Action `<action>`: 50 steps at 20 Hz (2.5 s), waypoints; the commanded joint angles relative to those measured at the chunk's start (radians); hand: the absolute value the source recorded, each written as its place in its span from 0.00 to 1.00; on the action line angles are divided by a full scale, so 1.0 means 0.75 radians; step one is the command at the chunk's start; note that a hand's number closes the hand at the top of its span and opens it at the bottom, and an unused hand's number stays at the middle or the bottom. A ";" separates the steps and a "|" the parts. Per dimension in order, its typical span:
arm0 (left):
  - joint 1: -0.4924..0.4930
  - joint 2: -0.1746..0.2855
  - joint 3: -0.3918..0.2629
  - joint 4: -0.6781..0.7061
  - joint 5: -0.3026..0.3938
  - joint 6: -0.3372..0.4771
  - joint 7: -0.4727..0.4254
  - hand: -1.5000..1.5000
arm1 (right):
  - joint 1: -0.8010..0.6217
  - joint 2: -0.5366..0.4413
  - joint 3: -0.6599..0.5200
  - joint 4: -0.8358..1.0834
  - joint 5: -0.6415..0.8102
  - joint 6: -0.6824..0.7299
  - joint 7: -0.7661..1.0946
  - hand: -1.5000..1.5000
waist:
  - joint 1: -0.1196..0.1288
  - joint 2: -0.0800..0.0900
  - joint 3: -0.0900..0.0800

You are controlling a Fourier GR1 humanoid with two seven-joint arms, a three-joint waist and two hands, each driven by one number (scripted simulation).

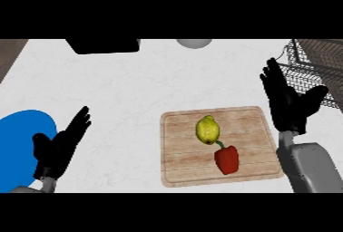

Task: Pick the bell pepper from the cutting board and place it in the tiered basket

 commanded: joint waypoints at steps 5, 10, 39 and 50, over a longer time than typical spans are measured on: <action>-0.141 0.111 0.153 0.033 -0.218 0.189 -0.090 0.50 | 0.299 0.038 -0.015 -0.396 0.042 -0.156 -0.019 1.00 | 0.008 0.015 -0.011; -0.084 0.118 0.150 -0.003 -0.220 0.223 -0.070 0.50 | 0.594 0.017 -0.162 -0.170 0.337 -0.573 0.047 0.00 | -0.043 0.016 -0.015; -0.184 0.037 0.089 -0.035 -0.329 0.184 -0.003 0.50 | 0.441 -0.339 0.268 -0.981 0.770 0.222 1.776 0.00 | 0.125 0.041 -0.016; -0.200 0.007 0.121 0.004 -0.348 0.179 0.003 0.50 | 0.337 -0.128 0.390 -0.741 0.898 0.292 1.803 0.00 | 0.090 0.032 -0.015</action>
